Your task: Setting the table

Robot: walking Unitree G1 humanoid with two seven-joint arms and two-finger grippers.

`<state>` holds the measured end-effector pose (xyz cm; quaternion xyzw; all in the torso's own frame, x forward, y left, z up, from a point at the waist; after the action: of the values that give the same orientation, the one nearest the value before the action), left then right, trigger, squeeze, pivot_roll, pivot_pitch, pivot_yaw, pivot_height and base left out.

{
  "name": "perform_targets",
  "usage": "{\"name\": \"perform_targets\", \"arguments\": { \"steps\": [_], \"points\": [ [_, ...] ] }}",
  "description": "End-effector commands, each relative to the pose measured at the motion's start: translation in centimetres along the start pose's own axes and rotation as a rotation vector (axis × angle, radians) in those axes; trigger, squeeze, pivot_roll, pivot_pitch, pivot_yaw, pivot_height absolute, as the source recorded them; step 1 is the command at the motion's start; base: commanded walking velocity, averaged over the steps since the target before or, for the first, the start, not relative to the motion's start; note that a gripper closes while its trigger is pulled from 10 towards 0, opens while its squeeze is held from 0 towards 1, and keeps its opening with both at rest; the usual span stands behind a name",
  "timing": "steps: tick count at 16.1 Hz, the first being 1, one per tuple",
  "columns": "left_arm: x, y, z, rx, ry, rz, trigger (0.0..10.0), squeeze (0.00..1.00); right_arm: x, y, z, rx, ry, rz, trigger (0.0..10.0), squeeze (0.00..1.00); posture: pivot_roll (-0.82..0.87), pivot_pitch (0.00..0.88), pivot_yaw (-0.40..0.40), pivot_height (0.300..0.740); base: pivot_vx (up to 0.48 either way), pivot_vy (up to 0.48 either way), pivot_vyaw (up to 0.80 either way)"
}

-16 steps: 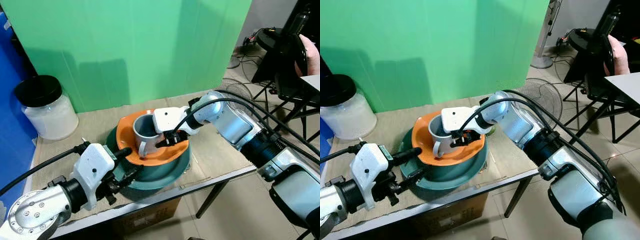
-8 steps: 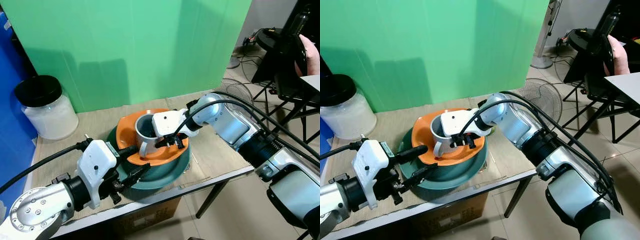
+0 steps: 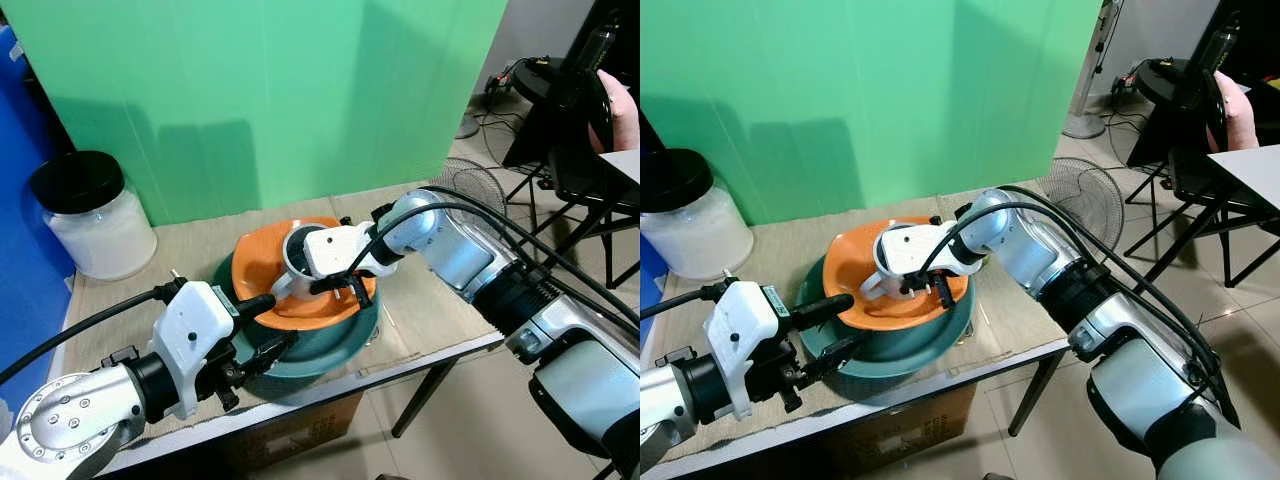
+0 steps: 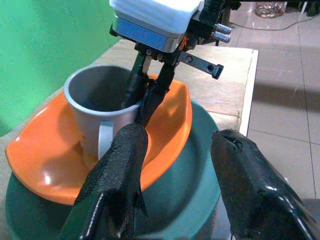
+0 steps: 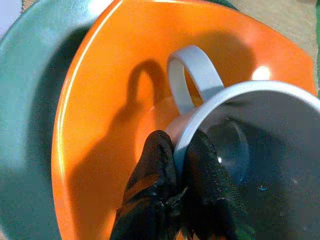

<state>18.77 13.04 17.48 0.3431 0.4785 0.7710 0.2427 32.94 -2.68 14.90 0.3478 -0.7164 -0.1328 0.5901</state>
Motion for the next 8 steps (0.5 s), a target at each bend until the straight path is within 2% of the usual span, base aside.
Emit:
{"name": "perform_targets", "arguments": {
  "steps": [1, 4, 5, 7, 8],
  "points": [
    [0.1, 0.0, 0.6, -0.018, 0.018, 0.009, 10.0, 0.00, 1.0, 0.7, -1.0, 0.004, -0.047, -0.031, 0.0, 0.00, -0.03, 0.000, 0.001, 0.740, 0.000, 0.000, 0.00],
    [0.1, 0.2, 1.6, -0.041, 0.056, -0.001, 10.0, 0.00, 3.1, 2.0, -2.0, -0.050, -0.142, -0.175, 0.0, 0.00, -0.03, 0.000, 0.009, 0.740, 0.000, 0.000, 0.00],
    [0.1, 0.2, 1.7, -0.044, 0.060, -0.002, 10.0, 0.00, 3.2, 2.1, -2.0, -0.051, -0.148, -0.184, 0.0, 0.00, -0.03, 0.000, 0.011, 0.740, 0.000, 0.000, 0.00],
    [0.1, 1.3, 3.3, -0.049, 0.165, -0.061, 10.0, 0.00, 7.5, 2.7, -3.5, -0.190, -0.362, -0.377, 0.0, 0.00, -0.02, 0.000, 0.018, 0.740, 0.000, 0.000, 0.00],
    [0.0, 1.5, 3.8, -0.056, 0.208, -0.071, 10.0, 0.00, 8.8, 2.7, -3.7, -0.232, -0.418, -0.426, 0.0, 0.00, -0.03, 0.000, 0.021, 0.740, 0.000, 0.000, 0.00]
  ]
}}
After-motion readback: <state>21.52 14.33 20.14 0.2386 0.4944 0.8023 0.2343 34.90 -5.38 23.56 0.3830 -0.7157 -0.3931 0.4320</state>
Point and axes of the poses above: a point about 5 cm out from each wrist's last joint towards the gripper, its own x axis pointing back from the gripper into the wrist, its own y axis along the axis of the wrist's last joint, z = x × y, the point moved 3 cm from there along -x, pointing out of the wrist towards the gripper, and after that the axes turned 10 degrees about -x, right-handed, at the moved point
